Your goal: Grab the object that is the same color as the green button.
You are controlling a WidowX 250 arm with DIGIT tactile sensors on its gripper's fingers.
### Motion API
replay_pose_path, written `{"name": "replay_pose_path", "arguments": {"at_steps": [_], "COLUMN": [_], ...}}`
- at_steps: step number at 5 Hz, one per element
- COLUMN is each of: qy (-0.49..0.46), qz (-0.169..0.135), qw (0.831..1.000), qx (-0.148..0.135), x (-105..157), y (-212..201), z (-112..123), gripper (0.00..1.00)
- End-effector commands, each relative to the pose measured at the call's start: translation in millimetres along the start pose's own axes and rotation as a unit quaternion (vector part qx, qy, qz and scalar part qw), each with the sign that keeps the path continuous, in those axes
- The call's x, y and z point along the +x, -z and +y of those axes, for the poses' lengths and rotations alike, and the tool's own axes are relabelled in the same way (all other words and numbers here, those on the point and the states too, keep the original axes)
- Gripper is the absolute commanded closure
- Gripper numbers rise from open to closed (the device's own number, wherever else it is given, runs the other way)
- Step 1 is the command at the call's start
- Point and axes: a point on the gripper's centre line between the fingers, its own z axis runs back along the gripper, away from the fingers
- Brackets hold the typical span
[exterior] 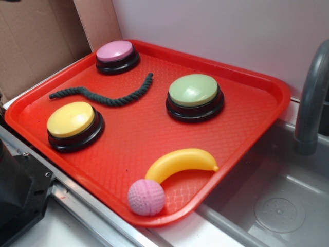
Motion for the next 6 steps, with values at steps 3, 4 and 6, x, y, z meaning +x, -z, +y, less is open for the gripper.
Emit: {"name": "replay_pose_path", "arguments": {"at_steps": [3, 4, 6], "qy": [0.042, 0.097, 0.202], "qz": [0.008, 0.005, 0.022], "qw": [0.999, 0.995, 0.979], "qx": [0.009, 0.008, 0.013], "x": [52, 81, 119], "y": [42, 71, 141], "z": [18, 25, 36], "gripper": [0.00, 0.00, 0.00]}}
